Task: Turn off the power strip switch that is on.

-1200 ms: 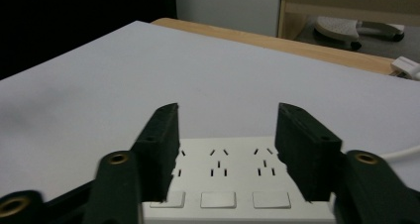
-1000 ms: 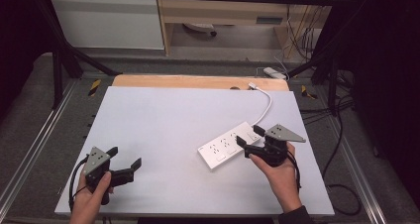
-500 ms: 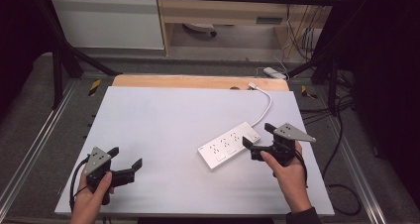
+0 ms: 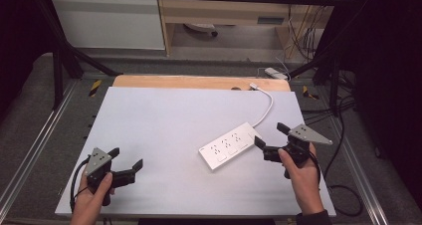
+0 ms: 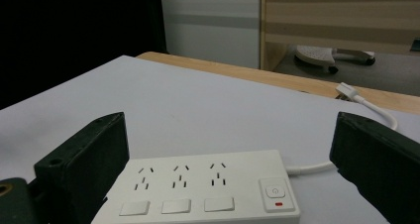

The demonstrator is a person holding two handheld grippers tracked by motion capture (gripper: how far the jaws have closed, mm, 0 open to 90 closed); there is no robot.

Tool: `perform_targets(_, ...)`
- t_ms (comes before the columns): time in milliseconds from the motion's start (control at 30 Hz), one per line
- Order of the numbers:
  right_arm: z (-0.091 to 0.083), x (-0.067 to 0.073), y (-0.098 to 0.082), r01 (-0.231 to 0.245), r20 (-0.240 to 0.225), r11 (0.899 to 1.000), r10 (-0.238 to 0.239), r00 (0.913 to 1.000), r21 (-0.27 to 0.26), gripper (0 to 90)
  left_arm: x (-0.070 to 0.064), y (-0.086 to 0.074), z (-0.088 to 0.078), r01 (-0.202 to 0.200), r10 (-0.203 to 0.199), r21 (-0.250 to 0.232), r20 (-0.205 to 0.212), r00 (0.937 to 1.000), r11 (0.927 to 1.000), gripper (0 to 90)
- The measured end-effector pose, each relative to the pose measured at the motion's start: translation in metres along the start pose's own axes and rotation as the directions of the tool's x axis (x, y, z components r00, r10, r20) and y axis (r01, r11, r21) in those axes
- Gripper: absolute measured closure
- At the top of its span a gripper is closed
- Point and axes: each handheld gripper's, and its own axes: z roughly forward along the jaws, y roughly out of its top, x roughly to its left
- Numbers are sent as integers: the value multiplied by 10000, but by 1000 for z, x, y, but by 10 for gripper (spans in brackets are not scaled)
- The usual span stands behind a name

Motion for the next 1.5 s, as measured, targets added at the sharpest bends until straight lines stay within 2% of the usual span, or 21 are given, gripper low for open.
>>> perform_targets(900,-35,-20,-2,145,557,9993,-124,9984,-359,39,0,0,0,-9,9,-20,-2,10000,10000,60)
perform_targets(1233,-48,-28,-16,347,836,9987,-316,9960,-361,37,0,0,0,-25,25,-34,4,10000,10000,60)
perform_targets(1500,-58,-34,-35,426,905,9990,-412,9950,-128,34,-1,0,0,-33,33,-26,-14,10000,10000,59)
